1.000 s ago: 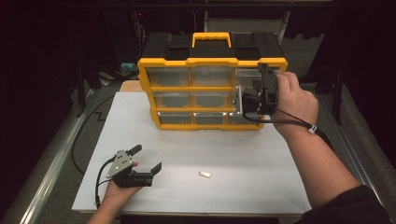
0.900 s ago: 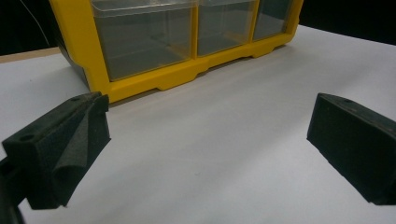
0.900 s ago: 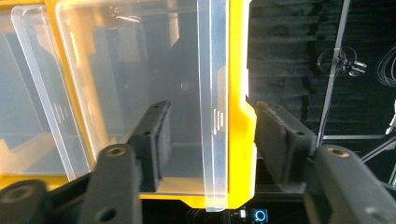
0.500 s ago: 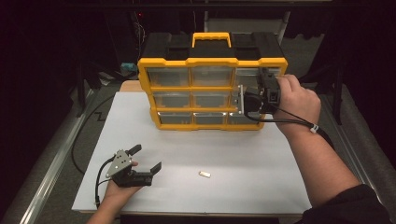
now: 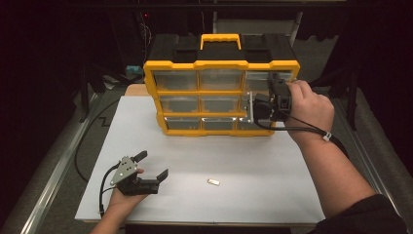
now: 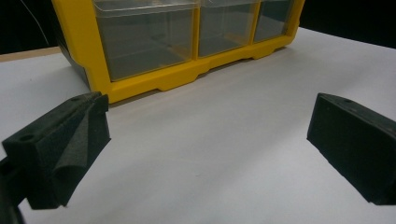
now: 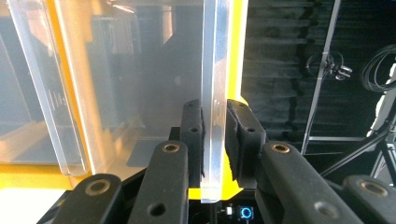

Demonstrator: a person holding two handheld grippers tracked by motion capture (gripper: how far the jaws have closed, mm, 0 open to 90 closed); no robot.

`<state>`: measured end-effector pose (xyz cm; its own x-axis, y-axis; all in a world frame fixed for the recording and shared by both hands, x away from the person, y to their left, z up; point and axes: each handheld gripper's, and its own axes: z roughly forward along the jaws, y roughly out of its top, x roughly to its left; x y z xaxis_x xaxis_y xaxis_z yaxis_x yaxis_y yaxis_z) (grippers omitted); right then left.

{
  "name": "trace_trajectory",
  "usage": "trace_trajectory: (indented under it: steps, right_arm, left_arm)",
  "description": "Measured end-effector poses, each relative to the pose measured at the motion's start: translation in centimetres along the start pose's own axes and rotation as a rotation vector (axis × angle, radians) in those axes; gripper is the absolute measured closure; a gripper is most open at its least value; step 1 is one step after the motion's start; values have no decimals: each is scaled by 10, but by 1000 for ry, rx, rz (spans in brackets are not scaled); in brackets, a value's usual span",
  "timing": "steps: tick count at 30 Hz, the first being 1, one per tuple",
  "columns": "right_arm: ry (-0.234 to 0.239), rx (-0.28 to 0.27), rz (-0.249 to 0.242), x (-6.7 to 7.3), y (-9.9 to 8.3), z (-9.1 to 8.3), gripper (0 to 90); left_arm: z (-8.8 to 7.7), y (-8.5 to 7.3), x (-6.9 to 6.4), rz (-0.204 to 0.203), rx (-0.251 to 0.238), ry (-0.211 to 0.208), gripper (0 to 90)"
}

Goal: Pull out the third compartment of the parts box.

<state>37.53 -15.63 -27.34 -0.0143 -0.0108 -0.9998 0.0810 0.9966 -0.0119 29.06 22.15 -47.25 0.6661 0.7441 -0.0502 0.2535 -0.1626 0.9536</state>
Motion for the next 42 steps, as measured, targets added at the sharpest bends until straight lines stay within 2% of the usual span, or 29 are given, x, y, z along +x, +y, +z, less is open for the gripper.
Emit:
trace_trajectory:
  steps: [26,42]
  right_arm:
    - [-27,-35,-13,6,-7,-38,791]
    - [-46,-58,-5,10,-10,-57,791]
  left_arm:
    - [0,0,-1,-3,1,-7,5]
    - [-1,0,-1,-5,2,-7,4]
